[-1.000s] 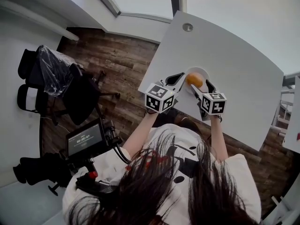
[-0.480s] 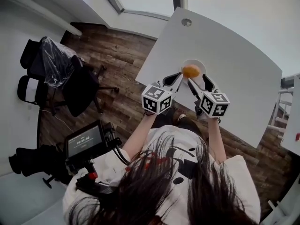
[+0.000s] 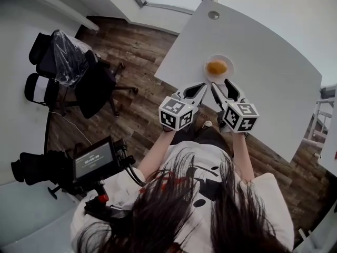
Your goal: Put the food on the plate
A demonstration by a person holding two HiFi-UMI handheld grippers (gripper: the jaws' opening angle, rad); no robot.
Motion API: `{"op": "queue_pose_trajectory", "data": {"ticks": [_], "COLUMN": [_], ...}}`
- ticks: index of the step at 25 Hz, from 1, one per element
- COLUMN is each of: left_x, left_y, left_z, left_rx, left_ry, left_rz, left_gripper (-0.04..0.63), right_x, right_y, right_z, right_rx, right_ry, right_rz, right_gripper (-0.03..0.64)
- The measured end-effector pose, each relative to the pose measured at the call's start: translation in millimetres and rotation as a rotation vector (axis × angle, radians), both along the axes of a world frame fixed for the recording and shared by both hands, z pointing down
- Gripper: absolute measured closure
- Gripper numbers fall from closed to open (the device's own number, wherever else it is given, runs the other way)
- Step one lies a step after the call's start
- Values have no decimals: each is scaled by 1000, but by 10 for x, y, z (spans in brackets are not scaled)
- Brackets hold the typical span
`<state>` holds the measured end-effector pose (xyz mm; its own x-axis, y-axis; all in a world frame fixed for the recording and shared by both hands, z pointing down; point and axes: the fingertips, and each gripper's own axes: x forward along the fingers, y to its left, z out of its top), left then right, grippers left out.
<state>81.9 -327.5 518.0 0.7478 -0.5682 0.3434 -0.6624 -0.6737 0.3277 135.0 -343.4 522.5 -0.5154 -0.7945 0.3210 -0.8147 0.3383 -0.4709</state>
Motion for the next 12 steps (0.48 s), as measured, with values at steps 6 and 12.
{"op": "queue_pose_trajectory", "data": {"ticks": [6,12], "left_x": [-39,-53], "left_y": [88,134], "left_z": [-30,-51], "left_rx": [3,10], "left_ry": [-2,0], "left_rz": [-4,21], "left_gripper": [589,589], "right_x": [-137,-148], "right_y": [125,197], "right_z": [-8,-19], "right_rx": [0,-3], "right_ry": [1,-2], "right_rz": [-34,-10], "right_gripper": [354,356]}}
